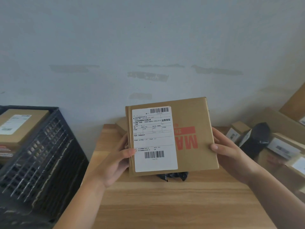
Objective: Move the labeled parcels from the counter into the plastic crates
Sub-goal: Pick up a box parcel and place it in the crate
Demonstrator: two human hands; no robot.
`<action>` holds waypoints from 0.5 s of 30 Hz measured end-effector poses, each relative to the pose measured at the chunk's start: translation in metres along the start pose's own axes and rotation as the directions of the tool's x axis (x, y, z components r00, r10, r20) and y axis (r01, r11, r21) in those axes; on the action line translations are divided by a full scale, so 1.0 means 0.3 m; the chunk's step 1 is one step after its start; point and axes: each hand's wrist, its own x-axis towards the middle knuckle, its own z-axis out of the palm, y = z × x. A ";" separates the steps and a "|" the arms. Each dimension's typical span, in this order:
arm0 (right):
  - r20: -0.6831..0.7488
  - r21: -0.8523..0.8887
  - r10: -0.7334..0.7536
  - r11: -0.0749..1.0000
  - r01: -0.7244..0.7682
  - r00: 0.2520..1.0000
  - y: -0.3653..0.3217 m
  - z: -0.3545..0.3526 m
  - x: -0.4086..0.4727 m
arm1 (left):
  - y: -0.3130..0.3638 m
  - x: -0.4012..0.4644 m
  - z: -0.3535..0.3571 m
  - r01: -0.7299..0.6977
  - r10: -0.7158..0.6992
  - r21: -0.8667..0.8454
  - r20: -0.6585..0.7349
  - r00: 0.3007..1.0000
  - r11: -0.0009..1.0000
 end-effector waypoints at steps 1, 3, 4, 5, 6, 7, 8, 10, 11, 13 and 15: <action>0.006 0.003 -0.009 1.000 0.009 1.000 0.000 -0.008 -0.003 | 0.001 0.005 0.007 -0.006 0.006 0.008 -0.007 1.000 1.000; 0.033 0.002 -0.029 1.000 0.028 0.999 -0.003 -0.031 -0.004 | 0.004 0.013 0.026 -0.017 0.017 0.025 -0.020 1.000 1.000; 0.044 0.004 -0.033 0.999 0.033 0.998 -0.004 -0.047 -0.001 | 0.005 0.017 0.039 -0.023 0.023 0.037 -0.025 0.999 0.999; 0.055 0.010 -0.034 0.999 0.033 0.998 -0.005 -0.063 0.002 | 0.005 0.020 0.052 -0.031 0.032 0.052 -0.031 0.999 0.998; 0.070 0.018 -0.032 0.999 0.031 0.997 -0.007 -0.082 0.008 | 0.003 0.023 0.068 -0.041 0.044 0.068 -0.041 0.998 0.997; 0.081 0.021 -0.030 0.999 0.028 0.996 -0.006 -0.098 0.013 | 0.001 0.021 0.082 -0.049 0.053 0.080 -0.048 0.997 0.996; 0.096 0.019 -0.024 1.000 0.023 0.995 -0.006 -0.112 0.020 | 0.000 0.018 0.093 -0.056 0.062 0.093 -0.055 0.997 0.994; 0.138 0.012 -0.008 1.000 0.006 0.990 -0.009 -0.142 0.040 | -0.008 0.008 0.123 -0.063 0.075 0.114 -0.099 0.992 0.991; 0.147 0.015 -0.001 1.000 -0.002 0.989 -0.009 -0.155 0.054 | -0.013 0.004 0.138 -0.056 0.072 0.119 -0.133 0.989 0.991; 0.138 0.037 0.017 0.999 -0.022 0.990 0.001 -0.181 0.085 | -0.030 -0.008 0.165 -0.033 0.056 0.114 -0.199 0.978 0.993; 0.158 0.041 0.027 0.999 -0.034 0.987 0.013 -0.200 0.112 | -0.050 -0.020 0.197 -0.037 0.064 0.112 -0.249 0.966 0.993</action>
